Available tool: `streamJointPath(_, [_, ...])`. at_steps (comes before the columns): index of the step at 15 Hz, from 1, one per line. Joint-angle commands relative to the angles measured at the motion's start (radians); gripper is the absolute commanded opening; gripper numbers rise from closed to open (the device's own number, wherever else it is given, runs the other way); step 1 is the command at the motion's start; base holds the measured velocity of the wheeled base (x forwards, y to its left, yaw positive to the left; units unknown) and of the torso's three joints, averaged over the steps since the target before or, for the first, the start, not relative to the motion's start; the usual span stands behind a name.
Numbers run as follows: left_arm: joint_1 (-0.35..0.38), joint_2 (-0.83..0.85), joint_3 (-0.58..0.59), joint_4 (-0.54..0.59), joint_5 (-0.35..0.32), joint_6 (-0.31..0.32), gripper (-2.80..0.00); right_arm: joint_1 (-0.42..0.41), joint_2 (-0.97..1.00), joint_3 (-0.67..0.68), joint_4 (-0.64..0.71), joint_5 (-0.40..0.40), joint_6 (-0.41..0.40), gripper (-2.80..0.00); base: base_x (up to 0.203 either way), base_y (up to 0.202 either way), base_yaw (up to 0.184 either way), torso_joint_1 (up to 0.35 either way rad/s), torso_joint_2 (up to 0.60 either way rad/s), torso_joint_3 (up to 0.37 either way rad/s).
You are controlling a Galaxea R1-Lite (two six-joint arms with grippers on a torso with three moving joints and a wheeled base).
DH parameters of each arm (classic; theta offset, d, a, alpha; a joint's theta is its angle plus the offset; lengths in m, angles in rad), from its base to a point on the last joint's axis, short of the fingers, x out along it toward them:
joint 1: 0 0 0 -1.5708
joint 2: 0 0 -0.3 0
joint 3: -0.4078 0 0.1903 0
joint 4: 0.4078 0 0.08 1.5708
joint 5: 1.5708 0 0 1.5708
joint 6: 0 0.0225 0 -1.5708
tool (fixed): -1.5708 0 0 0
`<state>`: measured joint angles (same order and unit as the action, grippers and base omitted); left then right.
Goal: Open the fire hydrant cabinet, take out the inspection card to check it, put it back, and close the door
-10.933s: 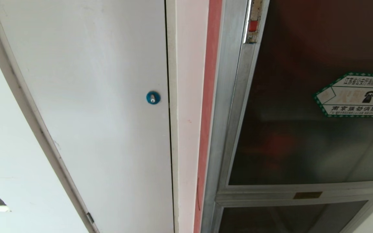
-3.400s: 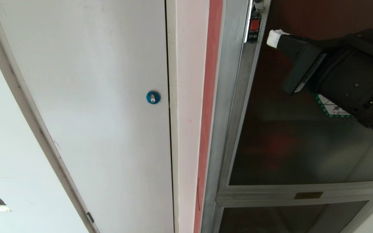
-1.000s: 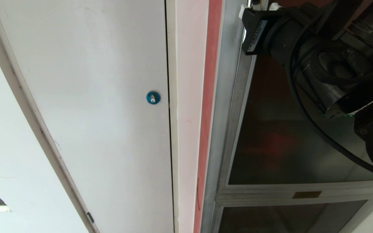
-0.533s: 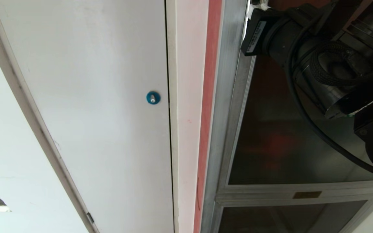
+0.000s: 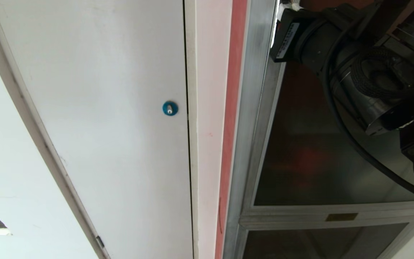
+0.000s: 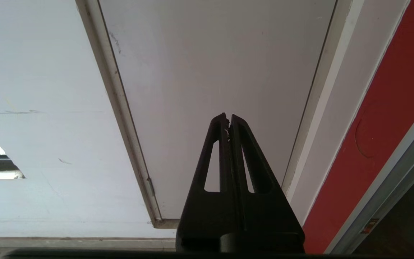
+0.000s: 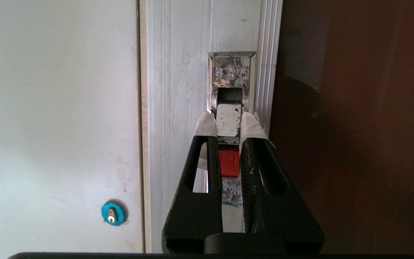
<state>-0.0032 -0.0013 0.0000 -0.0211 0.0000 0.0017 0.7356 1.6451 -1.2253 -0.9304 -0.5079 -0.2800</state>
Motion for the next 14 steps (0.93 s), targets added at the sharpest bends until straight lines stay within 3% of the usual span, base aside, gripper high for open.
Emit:
streamJointPath(1, [0.000,0.001,0.012,0.000,0.000,0.000,-2.80,0.014,-0.026,0.018,-0.005,-0.007,-0.002,-2.80,0.000,0.000,0.000,0.000,0.00,0.000])
streamJointPath(14, [0.000,0.001,0.012,0.000,0.000,0.000,-2.80,0.036,-0.116,0.067,-0.002,-0.020,-0.004,-2.80,0.000,0.000,0.000,0.000,0.00,0.000])
